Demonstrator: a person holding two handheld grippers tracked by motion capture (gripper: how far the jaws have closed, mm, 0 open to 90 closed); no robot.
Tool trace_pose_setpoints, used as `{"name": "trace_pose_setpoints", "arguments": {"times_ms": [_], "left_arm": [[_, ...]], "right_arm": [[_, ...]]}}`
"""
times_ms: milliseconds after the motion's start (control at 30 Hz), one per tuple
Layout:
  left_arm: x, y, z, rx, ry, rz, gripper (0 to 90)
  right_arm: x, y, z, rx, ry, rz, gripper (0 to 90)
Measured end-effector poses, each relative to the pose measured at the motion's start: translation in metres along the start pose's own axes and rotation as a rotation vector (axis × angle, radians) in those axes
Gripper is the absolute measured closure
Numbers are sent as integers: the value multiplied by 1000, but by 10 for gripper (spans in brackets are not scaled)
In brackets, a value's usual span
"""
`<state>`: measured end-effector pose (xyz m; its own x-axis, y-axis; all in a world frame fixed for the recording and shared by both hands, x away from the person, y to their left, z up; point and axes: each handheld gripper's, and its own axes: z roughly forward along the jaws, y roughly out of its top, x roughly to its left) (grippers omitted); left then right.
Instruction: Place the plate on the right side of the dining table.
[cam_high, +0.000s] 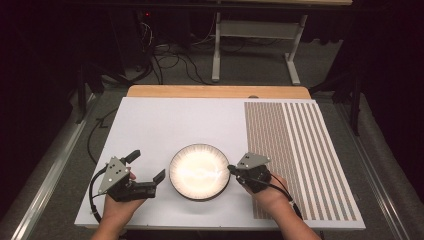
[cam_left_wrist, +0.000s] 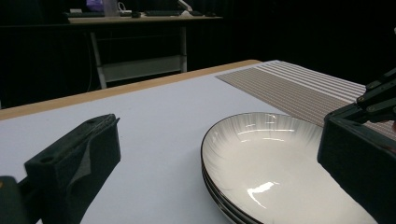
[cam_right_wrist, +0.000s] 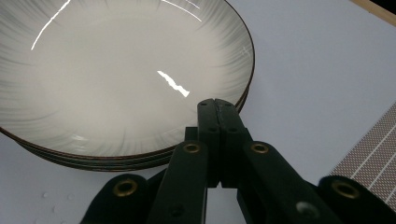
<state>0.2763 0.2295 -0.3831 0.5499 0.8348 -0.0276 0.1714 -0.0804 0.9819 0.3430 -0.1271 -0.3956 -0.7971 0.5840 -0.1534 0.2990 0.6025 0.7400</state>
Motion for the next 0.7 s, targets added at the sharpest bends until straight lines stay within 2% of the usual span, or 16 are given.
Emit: {"name": "trace_pose_setpoints", "arguments": {"times_ms": [300,467,700], "left_arm": [[-1,1,0,0,0,2,2],[-1,1,0,0,1,5,3],[0,0,0,2,3,-12,3]], "right_arm": [[-1,2,1,1,6,-9,900],[1,2,3,-4,20,2,900],[0,3,4,-8,36,23,900]]}}
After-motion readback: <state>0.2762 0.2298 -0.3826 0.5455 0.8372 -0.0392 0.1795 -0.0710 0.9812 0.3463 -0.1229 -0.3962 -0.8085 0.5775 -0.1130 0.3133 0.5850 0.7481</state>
